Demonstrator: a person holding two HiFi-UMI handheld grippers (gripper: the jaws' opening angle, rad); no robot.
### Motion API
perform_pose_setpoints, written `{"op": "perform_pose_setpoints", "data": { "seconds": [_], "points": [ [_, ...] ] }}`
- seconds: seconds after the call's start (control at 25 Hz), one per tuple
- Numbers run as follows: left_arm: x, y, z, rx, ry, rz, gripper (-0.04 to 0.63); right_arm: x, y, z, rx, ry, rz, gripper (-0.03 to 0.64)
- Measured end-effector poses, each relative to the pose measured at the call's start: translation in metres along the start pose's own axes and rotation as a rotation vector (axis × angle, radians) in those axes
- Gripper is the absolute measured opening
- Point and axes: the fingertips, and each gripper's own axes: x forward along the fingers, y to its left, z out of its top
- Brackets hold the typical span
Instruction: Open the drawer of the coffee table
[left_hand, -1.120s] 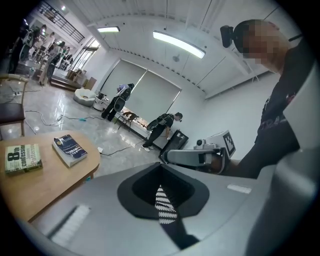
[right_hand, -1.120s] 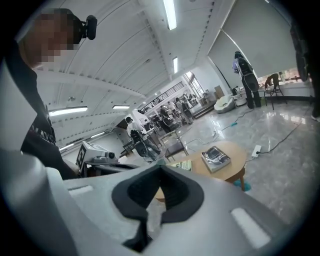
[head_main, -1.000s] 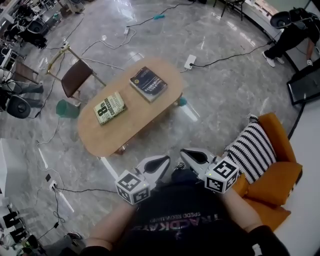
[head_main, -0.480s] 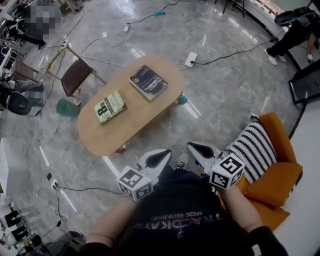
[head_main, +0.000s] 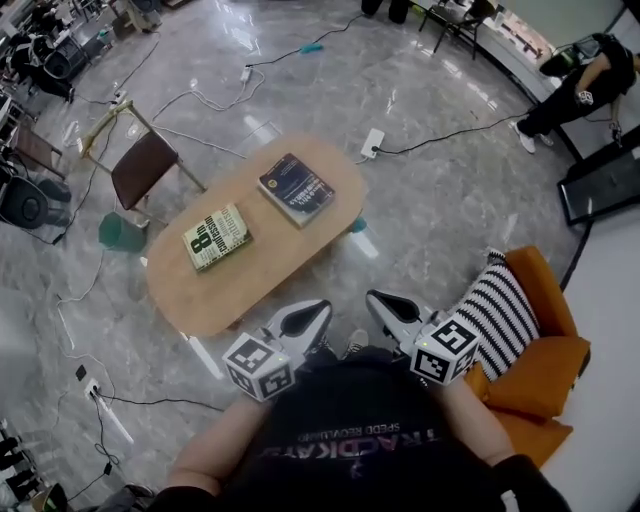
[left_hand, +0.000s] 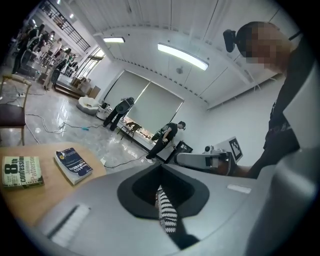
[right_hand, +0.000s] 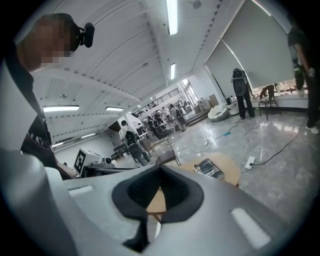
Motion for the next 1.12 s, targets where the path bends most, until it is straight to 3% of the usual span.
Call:
{"op": "perform_pose_setpoints", "data": {
  "seconds": [0.24, 0.52, 0.84, 1.12],
  "points": [
    [-0.009, 0.024, 0.021, 0.000, -0.025, 0.004, 0.000, 0.025, -0.001, 0.011, -0.026, 0.015, -0.010, 0.002],
    [0.006, 0.038, 0.036, 0.019, -0.059, 0.065, 0.001, 0.039, -0.020, 0.031, -0.052, 0.032, 0.036, 0.002],
    [0.075, 0.034, 0.027, -0.050, -0.070, 0.145, 0.000, 0.022, -0.085, 0.042, -0.066, 0.118, 0.116, 0.002],
    [0.149, 0.006, 0.012, -0.056, -0.033, 0.168, 0.000, -0.007, -0.148, 0.053, -0.063, 0.138, 0.166, 0.001]
  ]
}}
